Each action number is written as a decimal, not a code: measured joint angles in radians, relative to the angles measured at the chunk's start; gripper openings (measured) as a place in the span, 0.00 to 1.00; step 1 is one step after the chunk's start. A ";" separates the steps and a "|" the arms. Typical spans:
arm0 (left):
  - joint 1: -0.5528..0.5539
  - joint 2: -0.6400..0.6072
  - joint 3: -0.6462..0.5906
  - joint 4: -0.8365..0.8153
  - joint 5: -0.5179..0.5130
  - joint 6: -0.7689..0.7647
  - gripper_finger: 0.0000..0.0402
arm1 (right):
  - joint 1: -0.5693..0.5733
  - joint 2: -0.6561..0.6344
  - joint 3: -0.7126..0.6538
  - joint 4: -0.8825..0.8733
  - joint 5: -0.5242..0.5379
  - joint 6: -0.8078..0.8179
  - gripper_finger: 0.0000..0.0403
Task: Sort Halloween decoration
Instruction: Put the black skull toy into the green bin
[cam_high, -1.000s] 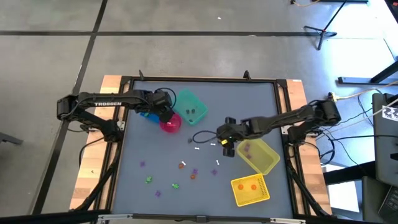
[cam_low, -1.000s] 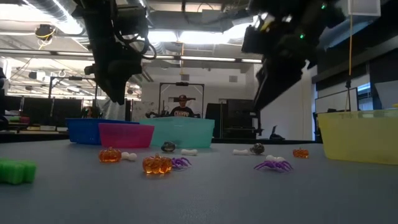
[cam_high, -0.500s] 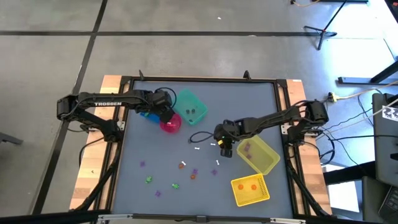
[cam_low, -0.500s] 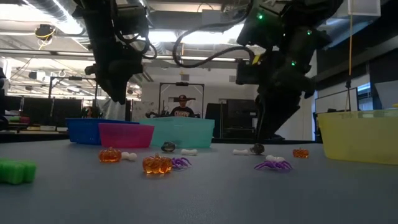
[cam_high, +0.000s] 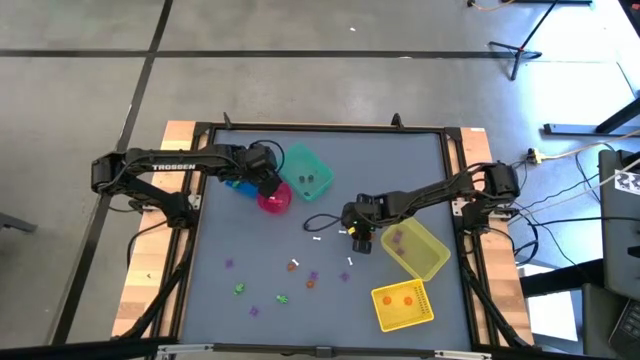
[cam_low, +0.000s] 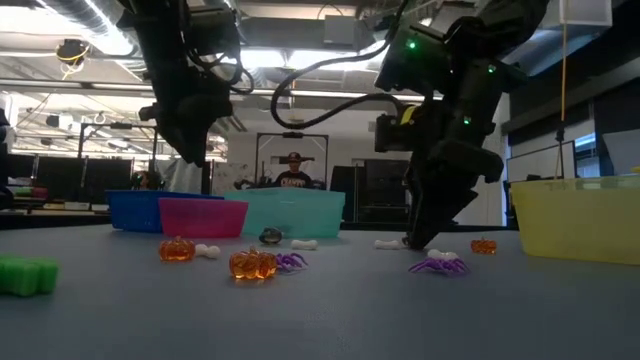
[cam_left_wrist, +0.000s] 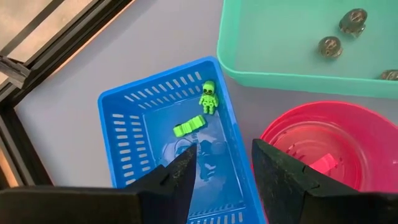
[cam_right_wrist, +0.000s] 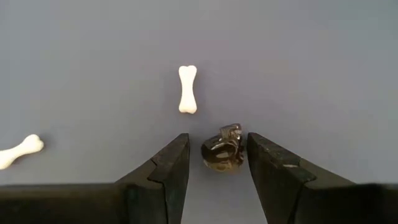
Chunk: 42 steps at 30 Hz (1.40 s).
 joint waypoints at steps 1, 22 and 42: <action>0.000 0.000 0.000 0.000 0.000 0.000 0.35 | 0.000 0.002 0.000 0.000 0.000 0.000 0.40; 0.000 0.000 0.000 0.010 0.000 0.000 0.35 | 0.000 0.003 0.001 0.000 -0.001 -0.001 0.19; 0.000 0.000 0.000 0.009 0.000 0.000 0.35 | 0.000 -0.017 0.305 -0.084 0.130 -0.289 0.24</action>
